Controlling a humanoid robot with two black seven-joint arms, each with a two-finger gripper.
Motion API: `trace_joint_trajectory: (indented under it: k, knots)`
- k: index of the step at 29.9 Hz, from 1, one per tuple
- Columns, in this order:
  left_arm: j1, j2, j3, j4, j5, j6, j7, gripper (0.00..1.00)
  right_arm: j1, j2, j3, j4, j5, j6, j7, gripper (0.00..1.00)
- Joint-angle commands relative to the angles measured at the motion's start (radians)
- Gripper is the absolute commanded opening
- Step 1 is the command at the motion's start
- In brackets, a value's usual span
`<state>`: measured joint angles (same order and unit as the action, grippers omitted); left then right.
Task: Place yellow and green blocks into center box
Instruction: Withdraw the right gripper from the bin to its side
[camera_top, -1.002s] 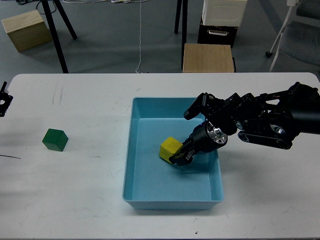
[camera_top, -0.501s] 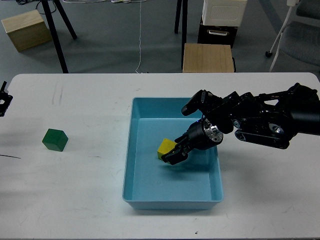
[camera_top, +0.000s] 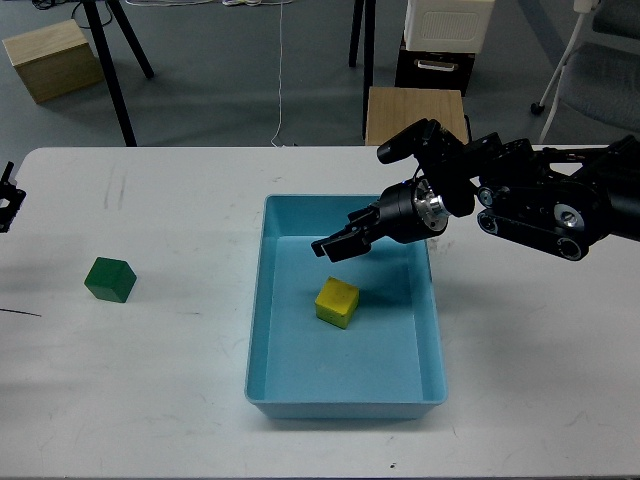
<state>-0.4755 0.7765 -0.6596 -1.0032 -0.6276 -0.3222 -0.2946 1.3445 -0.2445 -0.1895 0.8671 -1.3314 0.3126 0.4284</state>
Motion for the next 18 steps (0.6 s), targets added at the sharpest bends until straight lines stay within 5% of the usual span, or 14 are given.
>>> trace_joint_trajectory:
  k: [1, 10, 18]
  knots:
    - [0.000, 0.001, 0.000, 0.000, 0.000, 0.000, 0.000, 1.00, -0.001, -0.070, 0.151, -0.010, 0.023, -0.012, -0.002, 0.99]
    - [0.000, 0.001, 0.000, 0.000, 0.000, 0.000, 0.000, 1.00, -0.015, -0.315, 0.384, 0.027, 0.283, -0.064, -0.003, 0.99]
    - [0.002, 0.000, 0.000, 0.000, 0.002, 0.000, 0.000, 1.00, -0.109, -0.583, 0.403, 0.055, 0.855, -0.155, 0.009, 0.99]
